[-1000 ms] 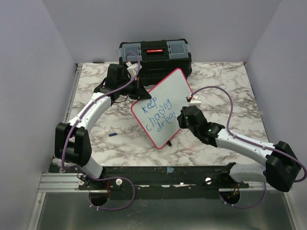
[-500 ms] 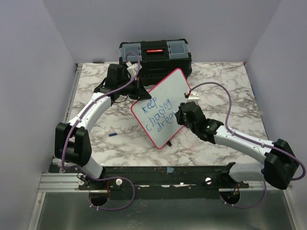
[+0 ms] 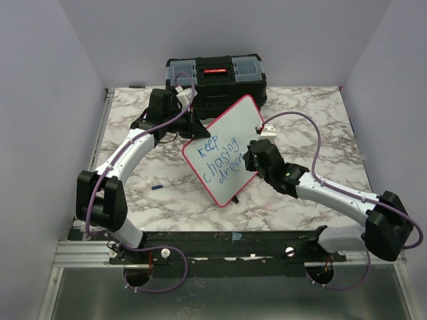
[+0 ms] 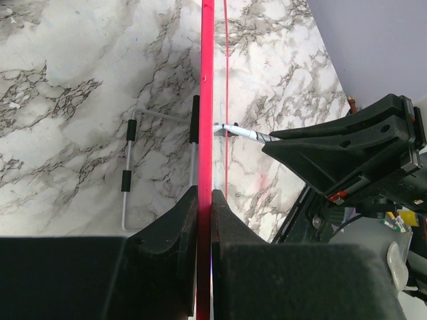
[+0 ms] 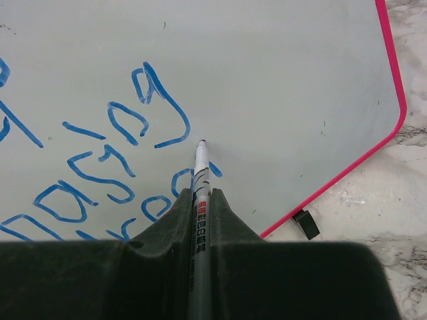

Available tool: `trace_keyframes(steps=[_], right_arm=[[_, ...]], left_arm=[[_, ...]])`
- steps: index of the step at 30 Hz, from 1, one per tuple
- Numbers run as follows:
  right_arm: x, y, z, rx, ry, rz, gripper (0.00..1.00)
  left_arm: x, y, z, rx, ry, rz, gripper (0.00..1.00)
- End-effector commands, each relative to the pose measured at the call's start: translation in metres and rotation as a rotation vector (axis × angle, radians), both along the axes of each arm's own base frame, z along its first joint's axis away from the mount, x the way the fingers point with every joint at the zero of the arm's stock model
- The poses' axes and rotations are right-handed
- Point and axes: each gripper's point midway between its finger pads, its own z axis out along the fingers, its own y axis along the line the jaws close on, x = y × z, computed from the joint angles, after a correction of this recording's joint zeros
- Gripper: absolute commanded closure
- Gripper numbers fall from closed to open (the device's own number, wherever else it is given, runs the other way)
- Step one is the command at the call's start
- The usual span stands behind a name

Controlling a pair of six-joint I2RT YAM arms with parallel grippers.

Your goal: Write a sentence on the whiteboard

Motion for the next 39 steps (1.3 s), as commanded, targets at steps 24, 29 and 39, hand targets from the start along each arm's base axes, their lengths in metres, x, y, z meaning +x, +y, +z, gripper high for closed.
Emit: trace_keyframes(steps=[24, 29, 39], right_arm=[[-0.014, -0.012, -0.027, -0.012, 0.062, -0.008, 0.99], [-0.009, -0.007, -0.019, -0.01, 0.045, -0.003, 0.99], [0.002, -0.001, -0.004, -0.016, 0.015, 0.0, 0.99]], left_arm=[[-0.003, -0.007, 0.018, -0.018, -0.067, -0.045, 1.0], [-0.004, -0.007, 0.017, -0.017, -0.063, -0.047, 1.0], [-0.004, -0.007, 0.017, -0.016, -0.065, -0.046, 1.0]])
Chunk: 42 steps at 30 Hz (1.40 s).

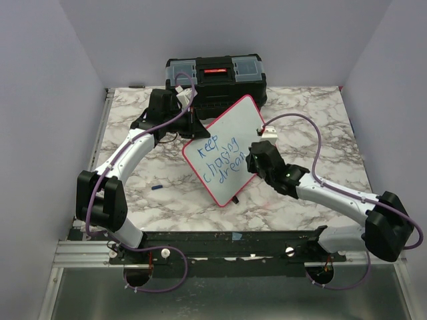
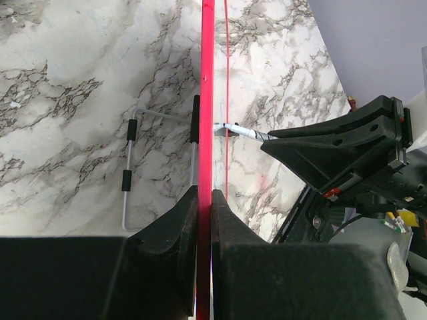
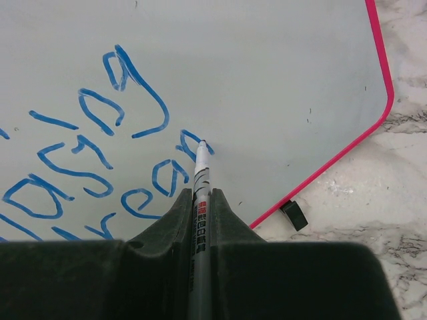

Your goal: Write a sentence on the whiteboard

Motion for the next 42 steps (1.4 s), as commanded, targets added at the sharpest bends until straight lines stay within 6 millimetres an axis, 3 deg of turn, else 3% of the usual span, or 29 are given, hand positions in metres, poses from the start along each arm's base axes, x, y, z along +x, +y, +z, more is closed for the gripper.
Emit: trace_keyframes(steps=[1, 16, 37, 42], right_arm=[[0.008, 0.008, 0.009, 0.006, -0.013, 0.01, 0.99], [0.02, 0.004, 0.011, -0.004, -0.012, -0.021, 0.99], [-0.003, -0.013, -0.026, -0.013, 0.065, -0.029, 0.99], [-0.005, -0.017, -0.025, -0.014, 0.061, -0.041, 0.99]], left_arm=[[-0.004, -0.007, 0.017, -0.017, -0.066, -0.048, 1.0], [-0.005, -0.007, 0.019, -0.017, -0.071, -0.048, 1.0], [-0.003, -0.008, 0.018, -0.019, -0.068, -0.053, 1.0], [-0.003, -0.009, 0.017, -0.024, -0.065, -0.059, 1.0]])
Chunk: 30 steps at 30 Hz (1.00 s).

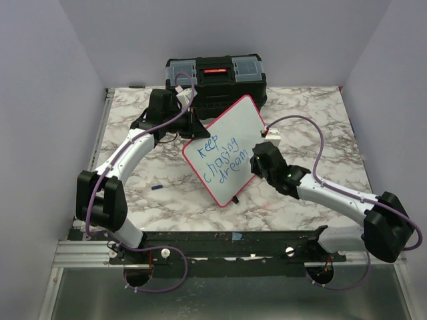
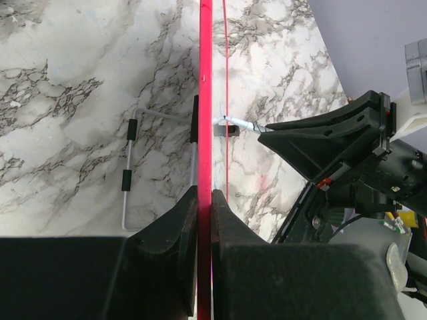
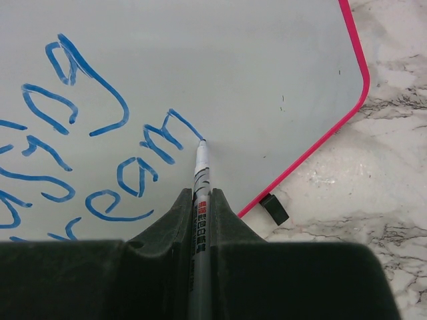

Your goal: Write a sentence on the whiteboard

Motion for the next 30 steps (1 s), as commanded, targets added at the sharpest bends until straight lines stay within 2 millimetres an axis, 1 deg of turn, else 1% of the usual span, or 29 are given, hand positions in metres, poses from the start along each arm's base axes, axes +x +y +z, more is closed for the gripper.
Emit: trace_keyframes(steps=[1, 6, 13, 18, 25, 30], right_arm=[[-0.008, -0.003, -0.01, 0.006, 0.033, -0.003, 0.99], [-0.007, -0.005, 0.005, 0.02, 0.0, -0.01, 0.99], [-0.003, -0.016, 0.027, 0.048, -0.05, -0.036, 0.99], [0.007, -0.02, 0.033, 0.1, -0.054, -0.03, 0.99], [0.022, -0.021, 0.034, 0.138, -0.049, -0.025, 0.99], [0.031, -0.017, 0.039, 0.151, -0.057, -0.016, 0.99]], left_arm=[[-0.003, -0.009, 0.016, -0.024, -0.067, -0.062, 1.0], [-0.003, -0.009, 0.015, -0.024, -0.067, -0.064, 1.0], [-0.002, -0.009, 0.012, -0.014, -0.063, -0.058, 1.0], [-0.002, -0.009, 0.013, -0.015, -0.063, -0.059, 1.0], [-0.003, -0.008, 0.013, -0.013, -0.065, -0.059, 1.0], [-0.001, -0.008, 0.012, -0.011, -0.062, -0.057, 1.0]])
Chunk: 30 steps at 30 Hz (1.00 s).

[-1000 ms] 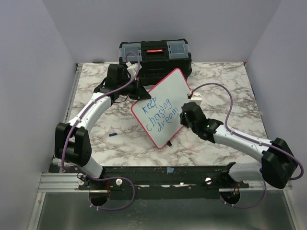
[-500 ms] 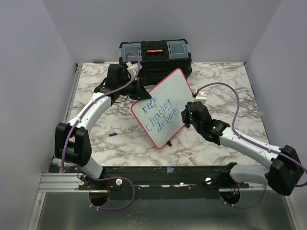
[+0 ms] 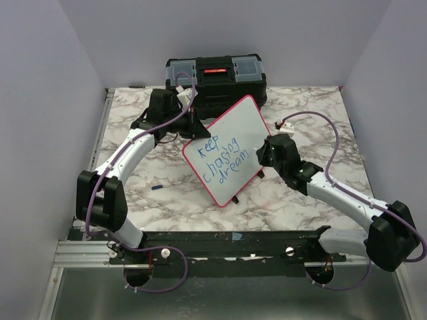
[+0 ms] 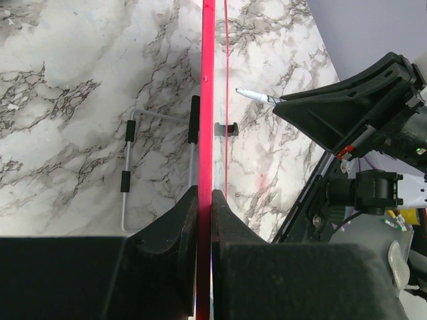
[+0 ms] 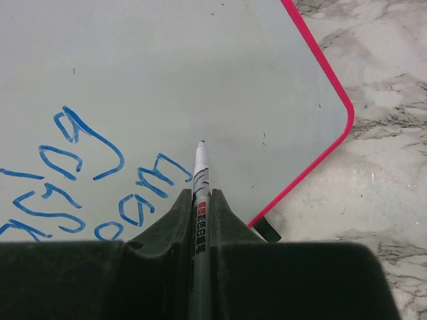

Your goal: Write a sentence on the whiteboard

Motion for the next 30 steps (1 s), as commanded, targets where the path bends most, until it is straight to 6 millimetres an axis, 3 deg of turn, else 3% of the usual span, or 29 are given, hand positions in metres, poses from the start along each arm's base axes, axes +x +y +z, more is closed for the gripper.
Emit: trace_keyframes(steps=[1, 12, 21, 30], right_arm=[[0.012, 0.012, 0.013, 0.033, -0.03, 0.04, 0.99], [0.018, 0.023, 0.009, 0.053, -0.018, 0.069, 1.0], [0.007, 0.032, -0.002, 0.089, 0.01, 0.131, 0.99], [-0.006, 0.029, -0.019, 0.09, 0.049, 0.146, 0.99]], left_arm=[[-0.001, -0.007, 0.011, -0.011, -0.053, -0.049, 1.0], [-0.001, -0.007, 0.011, -0.008, -0.051, -0.048, 1.0], [-0.001, -0.007, 0.011, -0.01, -0.049, -0.049, 1.0], [-0.001, -0.008, 0.012, -0.013, -0.049, -0.049, 1.0]])
